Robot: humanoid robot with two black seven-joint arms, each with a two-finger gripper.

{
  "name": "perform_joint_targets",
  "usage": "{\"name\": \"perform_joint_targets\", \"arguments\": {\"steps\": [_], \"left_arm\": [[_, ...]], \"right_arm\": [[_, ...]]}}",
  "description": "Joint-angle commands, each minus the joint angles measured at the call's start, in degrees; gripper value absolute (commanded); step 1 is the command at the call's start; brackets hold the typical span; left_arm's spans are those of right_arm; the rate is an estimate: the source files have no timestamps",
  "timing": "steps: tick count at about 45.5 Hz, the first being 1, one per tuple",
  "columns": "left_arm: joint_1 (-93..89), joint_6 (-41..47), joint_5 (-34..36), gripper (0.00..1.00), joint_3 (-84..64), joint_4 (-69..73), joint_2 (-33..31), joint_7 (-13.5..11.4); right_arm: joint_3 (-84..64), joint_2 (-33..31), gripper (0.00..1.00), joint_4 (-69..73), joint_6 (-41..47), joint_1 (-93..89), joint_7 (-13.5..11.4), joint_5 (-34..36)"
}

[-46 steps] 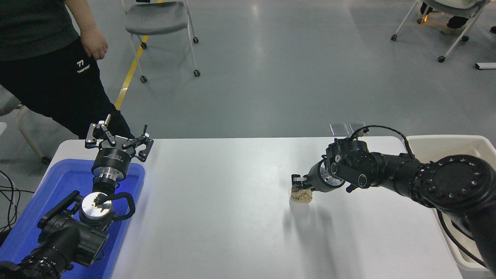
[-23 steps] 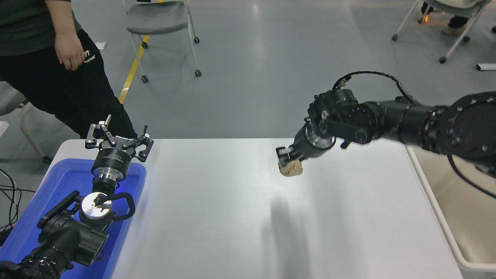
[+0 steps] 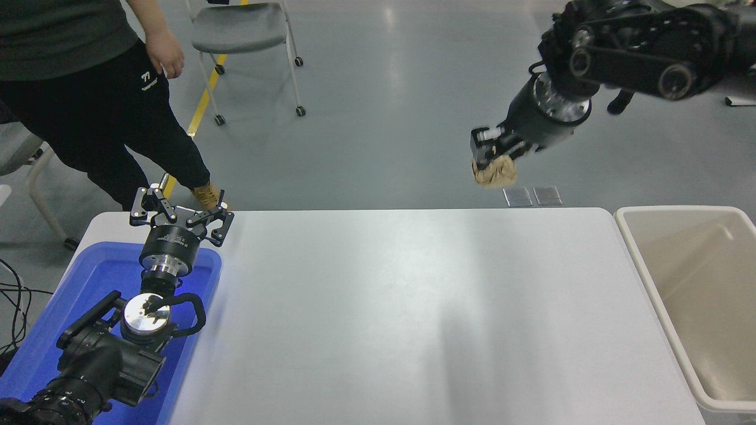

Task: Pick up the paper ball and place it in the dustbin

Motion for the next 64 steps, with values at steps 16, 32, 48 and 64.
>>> {"name": "perform_joint_targets", "arguments": {"steps": [16, 32, 48, 64], "left_arm": [[-0.01, 0.04, 0.01, 0.99, 0.0, -0.01, 0.01, -0.04], [-0.01, 0.04, 0.01, 0.99, 0.0, -0.01, 0.01, 0.04], [-0.01, -0.05, 0.01, 0.99, 0.0, -0.01, 0.01, 0.04], [0.07, 0.04, 0.01, 0.99, 0.0, -0.01, -0.07, 0.04]], "right_arm": [[-3.24, -4.84, 0.0, 0.98, 0.39, 6.56, -0.07, -0.43], [-7.45, -9.41, 0.0, -5.95, 0.39, -3.54, -0.07, -4.91], [-8.07, -22.77, 0.0, -10.01, 0.39, -17.16, -0.07, -6.76], [-6.23, -26.64, 0.0, -13.52, -21.13, -36.06, -0.16, -4.65]]}}
